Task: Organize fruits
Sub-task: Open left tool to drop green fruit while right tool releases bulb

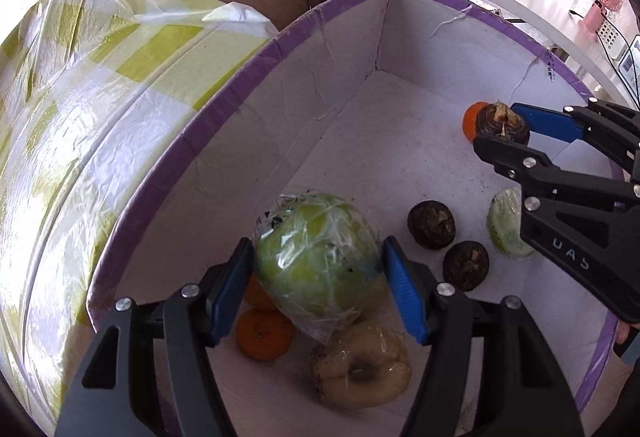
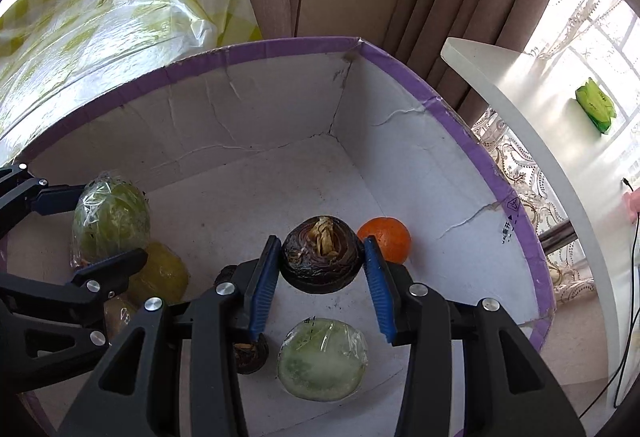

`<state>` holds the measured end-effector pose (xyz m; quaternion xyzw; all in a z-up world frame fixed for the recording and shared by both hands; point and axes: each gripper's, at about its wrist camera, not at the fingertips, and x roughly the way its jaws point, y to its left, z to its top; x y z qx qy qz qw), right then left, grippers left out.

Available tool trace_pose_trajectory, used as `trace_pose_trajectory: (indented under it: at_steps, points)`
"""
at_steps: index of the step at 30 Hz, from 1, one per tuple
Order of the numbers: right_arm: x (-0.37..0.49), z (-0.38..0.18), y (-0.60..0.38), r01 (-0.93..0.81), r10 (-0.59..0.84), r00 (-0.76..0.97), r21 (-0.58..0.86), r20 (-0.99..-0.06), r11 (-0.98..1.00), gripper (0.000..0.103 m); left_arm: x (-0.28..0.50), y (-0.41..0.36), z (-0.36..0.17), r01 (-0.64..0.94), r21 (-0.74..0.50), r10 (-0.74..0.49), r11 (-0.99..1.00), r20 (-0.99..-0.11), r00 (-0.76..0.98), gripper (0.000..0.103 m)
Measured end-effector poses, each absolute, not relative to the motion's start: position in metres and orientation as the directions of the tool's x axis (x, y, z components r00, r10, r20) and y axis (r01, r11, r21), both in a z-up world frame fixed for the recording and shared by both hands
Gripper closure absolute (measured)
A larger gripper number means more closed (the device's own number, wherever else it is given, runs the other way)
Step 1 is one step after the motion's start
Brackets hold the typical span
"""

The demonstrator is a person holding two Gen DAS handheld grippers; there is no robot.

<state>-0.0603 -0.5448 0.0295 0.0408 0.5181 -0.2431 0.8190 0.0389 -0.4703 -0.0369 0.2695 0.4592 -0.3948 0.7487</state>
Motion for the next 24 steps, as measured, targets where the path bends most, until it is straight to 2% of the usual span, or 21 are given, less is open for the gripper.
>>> trace_pose_trajectory:
  at_steps: [15, 19, 21, 24]
  points:
    - [-0.064, 0.030, -0.546, 0.445, -0.367, 0.337, -0.196, -0.867, 0.874, 0.053, 0.052, -0.465, -0.039, 0.830, 0.015, -0.339, 0.558, -0.909, 0.244, 0.037]
    - [-0.065, 0.032, -0.546, 0.446, -0.368, 0.345, -0.194, -0.864, 0.874, 0.044, 0.051, -0.464, -0.039, 0.827, 0.016, -0.341, 0.562, -0.907, 0.249, 0.036]
    - [-0.065, 0.033, -0.545, 0.445, -0.368, 0.351, -0.193, -0.861, 0.875, 0.039, 0.050, -0.465, -0.037, 0.830, 0.013, -0.349, 0.558, -0.903, 0.249, 0.029]
    - [-0.066, 0.035, -0.544, 0.442, -0.369, 0.355, -0.194, -0.859, 0.876, 0.034, 0.048, -0.463, -0.035, 0.831, 0.011, -0.354, 0.556, -0.901, 0.249, 0.028]
